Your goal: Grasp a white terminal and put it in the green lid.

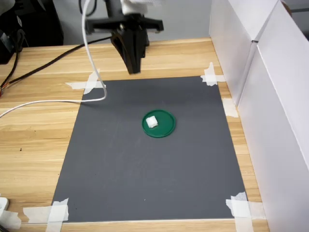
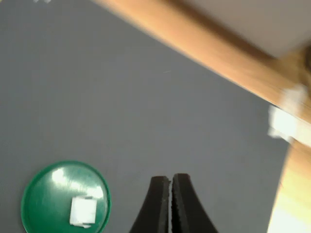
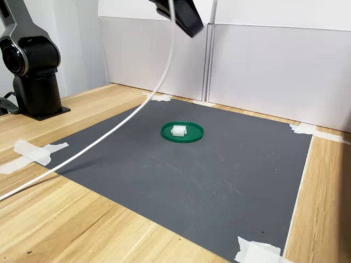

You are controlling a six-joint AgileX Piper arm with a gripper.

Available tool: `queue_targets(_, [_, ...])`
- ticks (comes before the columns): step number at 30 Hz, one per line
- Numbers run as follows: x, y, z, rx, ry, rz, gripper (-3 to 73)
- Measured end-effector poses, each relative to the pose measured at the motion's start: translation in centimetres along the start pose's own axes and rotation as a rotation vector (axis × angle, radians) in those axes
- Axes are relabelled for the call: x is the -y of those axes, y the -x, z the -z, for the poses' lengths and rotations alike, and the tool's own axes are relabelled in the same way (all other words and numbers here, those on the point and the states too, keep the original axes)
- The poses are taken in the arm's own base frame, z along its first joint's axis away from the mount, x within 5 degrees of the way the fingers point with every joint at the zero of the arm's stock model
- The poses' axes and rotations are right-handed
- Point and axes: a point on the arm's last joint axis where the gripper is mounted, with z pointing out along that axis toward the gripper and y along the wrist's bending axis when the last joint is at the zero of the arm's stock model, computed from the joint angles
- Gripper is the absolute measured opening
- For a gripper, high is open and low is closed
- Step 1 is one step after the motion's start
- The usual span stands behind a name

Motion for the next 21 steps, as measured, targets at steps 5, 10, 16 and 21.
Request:
queue_targets(5, [0.1, -3.3, 5.5, 0.11, -0.101, -0.271, -1.3])
queue_targets(10, [-1.4, -7.2, 10.1, 0.21, -0.166, -0.43, -1.6])
queue_targets(16, [-3.6, -11.4, 12.0, 0.299, -0.239, -0.547, -1.6])
queue_targets(21, [-4.7, -14.5, 10.3, 0.223, -0.26, -0.571, -1.6])
